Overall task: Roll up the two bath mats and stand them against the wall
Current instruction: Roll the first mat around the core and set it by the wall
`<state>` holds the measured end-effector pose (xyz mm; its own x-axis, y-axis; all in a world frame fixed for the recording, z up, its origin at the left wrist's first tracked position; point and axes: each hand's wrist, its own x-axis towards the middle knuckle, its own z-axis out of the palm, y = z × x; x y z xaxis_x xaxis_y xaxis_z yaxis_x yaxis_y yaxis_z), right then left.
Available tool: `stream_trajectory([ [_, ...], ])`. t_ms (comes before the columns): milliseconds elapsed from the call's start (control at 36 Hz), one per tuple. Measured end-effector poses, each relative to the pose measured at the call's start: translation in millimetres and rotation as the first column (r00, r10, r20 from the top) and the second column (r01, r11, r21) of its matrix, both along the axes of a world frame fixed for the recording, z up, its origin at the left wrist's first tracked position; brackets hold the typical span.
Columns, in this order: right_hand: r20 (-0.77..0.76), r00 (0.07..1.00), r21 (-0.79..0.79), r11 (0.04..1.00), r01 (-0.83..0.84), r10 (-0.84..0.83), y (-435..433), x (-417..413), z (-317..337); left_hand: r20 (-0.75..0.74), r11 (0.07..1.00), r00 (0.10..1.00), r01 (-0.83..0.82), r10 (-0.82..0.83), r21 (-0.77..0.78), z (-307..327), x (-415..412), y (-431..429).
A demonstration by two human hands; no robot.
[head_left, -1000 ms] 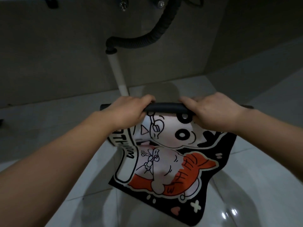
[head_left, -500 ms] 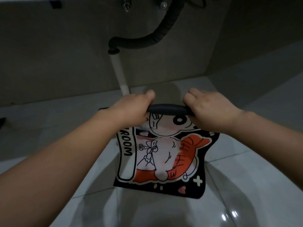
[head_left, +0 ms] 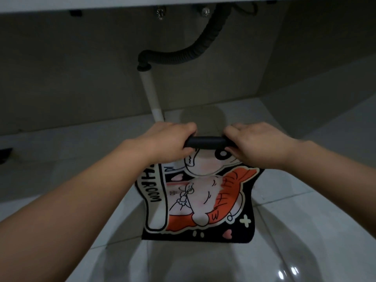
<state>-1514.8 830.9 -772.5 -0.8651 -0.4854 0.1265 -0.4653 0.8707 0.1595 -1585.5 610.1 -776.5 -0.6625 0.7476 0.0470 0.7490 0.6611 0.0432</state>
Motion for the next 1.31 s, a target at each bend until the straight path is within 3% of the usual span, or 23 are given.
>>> stream_trajectory([
  [250,0.205,0.960,-0.096,0.973,0.211,-0.188,-9,-2,10,-0.076,0.998,0.996,-0.036,0.040,0.058,0,5,10],
  [361,0.009,0.997,0.090,0.993,0.080,-0.081,-9,-1,5,-0.062,1.000,0.998,-0.011,0.010,-0.018,2,6,12],
  [444,-0.128,0.991,0.169,0.985,-0.018,0.040,-7,0,-2,0.093,0.999,0.995,-0.017,0.022,-0.050,9,4,11],
  [500,-0.153,0.984,0.189,0.980,-0.061,0.091,-7,0,-3,0.218,0.999,0.976,-0.023,0.027,-0.022,11,1,11],
  [556,-0.123,0.984,0.198,0.975,-0.103,0.128,-8,1,-4,0.252,1.000,0.967,-0.028,0.026,0.004,8,1,11],
  [611,-0.066,0.993,0.156,0.984,-0.083,0.094,-12,1,2,0.189,0.999,0.982,-0.019,0.010,0.044,2,4,11],
  [722,0.194,0.977,-0.001,0.996,0.085,-0.083,-12,-2,18,-0.110,0.996,0.992,0.072,-0.066,0.049,-9,12,12],
  [778,0.383,0.908,-0.038,0.979,0.201,-0.172,-10,-5,24,-0.241,0.993,0.966,0.107,-0.094,0.040,-13,18,14],
  [833,0.602,0.768,-0.101,0.933,0.344,-0.219,-11,-8,27,-0.381,0.979,0.915,0.183,-0.136,0.089,-15,22,15],
  [889,0.700,0.691,-0.161,0.901,0.402,-0.183,-13,-9,25,-0.460,0.971,0.881,0.194,-0.111,0.137,-14,23,15],
  [944,0.653,0.742,-0.212,0.903,0.372,-0.152,-17,-9,20,-0.414,0.980,0.905,0.157,-0.095,0.119,-12,23,16],
  [1028,0.521,0.834,-0.162,0.939,0.304,-0.180,-23,-9,16,-0.192,0.999,0.981,0.018,-0.012,0.028,-5,19,18],
  [1111,0.096,0.991,-0.014,0.996,0.092,-0.091,-25,-5,9,0.100,0.998,0.993,-0.057,0.057,-0.007,-1,12,16],
  [1194,-0.202,0.972,0.075,0.992,-0.102,0.116,-24,-3,0,0.395,0.987,0.916,-0.126,0.077,0.100,-8,5,14],
  [1306,-0.199,0.975,0.096,0.992,-0.083,0.101,-28,0,-5,0.324,0.988,0.941,-0.128,0.094,0.084,-15,6,14],
])
